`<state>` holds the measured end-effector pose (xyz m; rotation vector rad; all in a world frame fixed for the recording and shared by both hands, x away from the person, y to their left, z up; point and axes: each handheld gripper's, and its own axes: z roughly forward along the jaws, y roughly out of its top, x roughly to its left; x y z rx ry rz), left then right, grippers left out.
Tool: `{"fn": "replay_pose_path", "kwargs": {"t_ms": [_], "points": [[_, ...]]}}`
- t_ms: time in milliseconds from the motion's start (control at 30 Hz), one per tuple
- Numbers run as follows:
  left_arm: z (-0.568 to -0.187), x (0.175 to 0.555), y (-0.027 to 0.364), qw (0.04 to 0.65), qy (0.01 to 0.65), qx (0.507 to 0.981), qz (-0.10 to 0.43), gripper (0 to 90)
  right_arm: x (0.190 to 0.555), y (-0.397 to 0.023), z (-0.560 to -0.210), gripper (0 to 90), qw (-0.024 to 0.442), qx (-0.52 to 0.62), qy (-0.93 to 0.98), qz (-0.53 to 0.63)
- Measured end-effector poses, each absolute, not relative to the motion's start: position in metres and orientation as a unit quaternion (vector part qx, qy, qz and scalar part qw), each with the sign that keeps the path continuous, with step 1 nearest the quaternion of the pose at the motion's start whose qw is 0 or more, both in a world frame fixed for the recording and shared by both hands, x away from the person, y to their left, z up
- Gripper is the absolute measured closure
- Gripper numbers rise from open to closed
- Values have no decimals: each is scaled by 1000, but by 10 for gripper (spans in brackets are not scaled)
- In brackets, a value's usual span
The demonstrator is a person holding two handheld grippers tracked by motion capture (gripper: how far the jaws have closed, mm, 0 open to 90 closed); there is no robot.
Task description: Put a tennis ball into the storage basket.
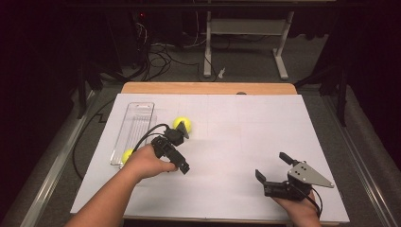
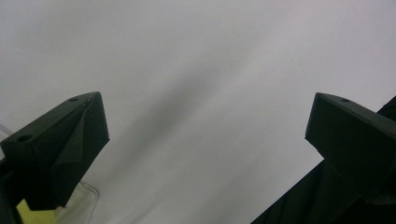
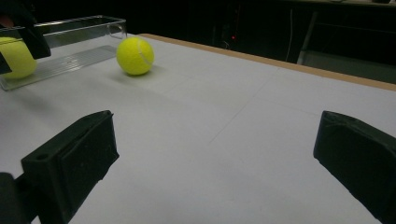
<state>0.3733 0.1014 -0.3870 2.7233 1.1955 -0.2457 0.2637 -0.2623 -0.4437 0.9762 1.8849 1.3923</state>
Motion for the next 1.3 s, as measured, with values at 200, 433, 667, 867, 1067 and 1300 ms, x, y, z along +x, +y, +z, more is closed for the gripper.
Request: {"fn": "replay_pose_path", "kwargs": {"t_ms": [200,433,667,867,1067,1300], "points": [[-393,371,106,78,400,909,-88,6,264,-262,-444,1,295,367,710,524],[-399,361,108,70,391,913,-88,7,265,-257,-446,1,294,364,714,521],[-405,341,109,84,370,922,-73,7,265,-253,-447,1,291,363,718,518],[-415,325,116,120,370,919,-70,11,263,-250,-447,1,291,362,718,518],[-427,310,120,146,383,910,-61,10,263,-246,-447,1,288,359,721,518],[-434,301,122,170,386,905,-51,11,266,-232,-448,1,271,358,725,523]]}}
